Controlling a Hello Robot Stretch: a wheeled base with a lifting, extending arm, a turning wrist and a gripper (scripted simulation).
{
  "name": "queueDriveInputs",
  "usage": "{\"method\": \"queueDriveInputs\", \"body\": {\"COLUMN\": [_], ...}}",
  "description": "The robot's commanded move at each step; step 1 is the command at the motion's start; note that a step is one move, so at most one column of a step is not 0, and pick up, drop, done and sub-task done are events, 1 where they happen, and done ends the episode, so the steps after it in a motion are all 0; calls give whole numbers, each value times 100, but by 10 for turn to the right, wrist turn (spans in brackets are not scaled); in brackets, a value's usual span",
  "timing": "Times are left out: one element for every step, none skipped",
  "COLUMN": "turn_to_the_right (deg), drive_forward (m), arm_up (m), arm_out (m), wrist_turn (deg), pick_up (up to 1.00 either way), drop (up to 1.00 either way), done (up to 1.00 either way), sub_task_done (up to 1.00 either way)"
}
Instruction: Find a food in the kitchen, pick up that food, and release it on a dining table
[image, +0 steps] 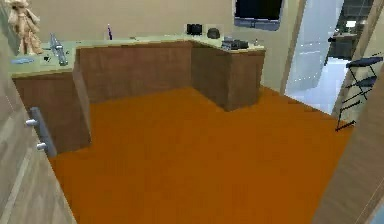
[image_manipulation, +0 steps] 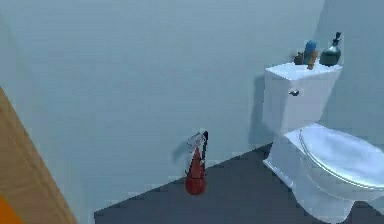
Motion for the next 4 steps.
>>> {"method": "queueDriveInputs", "body": {"turn_to_the_right": [0, 0, 0, -450], "drive_forward": [100, 100, 100, 0], "arm_up": [0, 0, 0, 0], "arm_out": [0, 0, 0, 0], "wrist_turn": [0, 0, 0, 0], "pick_up": [0, 0, 0, 0], "drop": [0, 0, 0, 0], "done": [0, 0, 0, 0], "sub_task_done": [0, 0, 0, 0]}}
